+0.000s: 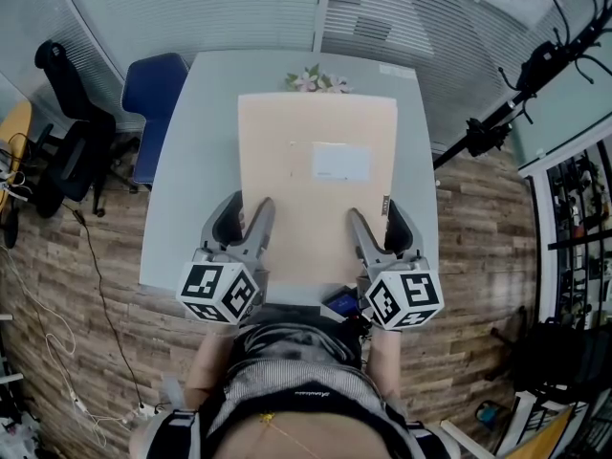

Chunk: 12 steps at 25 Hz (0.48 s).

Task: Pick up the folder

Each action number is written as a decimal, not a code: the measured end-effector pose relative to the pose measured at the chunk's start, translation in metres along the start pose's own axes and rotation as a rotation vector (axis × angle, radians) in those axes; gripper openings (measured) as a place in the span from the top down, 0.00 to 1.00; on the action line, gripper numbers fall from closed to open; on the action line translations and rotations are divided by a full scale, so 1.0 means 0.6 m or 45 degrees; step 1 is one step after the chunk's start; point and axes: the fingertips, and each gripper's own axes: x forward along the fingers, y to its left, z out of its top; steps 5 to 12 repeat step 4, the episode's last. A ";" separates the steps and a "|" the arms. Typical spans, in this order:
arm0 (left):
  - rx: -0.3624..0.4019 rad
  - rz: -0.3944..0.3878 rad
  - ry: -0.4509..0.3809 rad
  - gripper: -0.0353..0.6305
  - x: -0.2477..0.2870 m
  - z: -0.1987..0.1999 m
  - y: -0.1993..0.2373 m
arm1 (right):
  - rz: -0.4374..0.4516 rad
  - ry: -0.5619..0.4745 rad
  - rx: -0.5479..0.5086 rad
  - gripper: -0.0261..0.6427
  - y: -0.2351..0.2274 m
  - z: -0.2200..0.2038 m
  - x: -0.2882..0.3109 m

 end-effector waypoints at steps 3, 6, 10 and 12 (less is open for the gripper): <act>-0.002 -0.002 -0.001 0.64 0.000 0.000 0.000 | -0.003 0.000 -0.003 0.53 0.000 0.001 0.000; -0.003 -0.003 -0.001 0.64 0.001 0.000 0.000 | -0.004 0.001 -0.003 0.53 0.000 0.001 0.000; -0.003 -0.003 -0.001 0.64 0.001 0.000 0.000 | -0.004 0.001 -0.003 0.53 0.000 0.001 0.000; -0.003 -0.003 -0.001 0.64 0.001 0.000 0.000 | -0.004 0.001 -0.003 0.53 0.000 0.001 0.000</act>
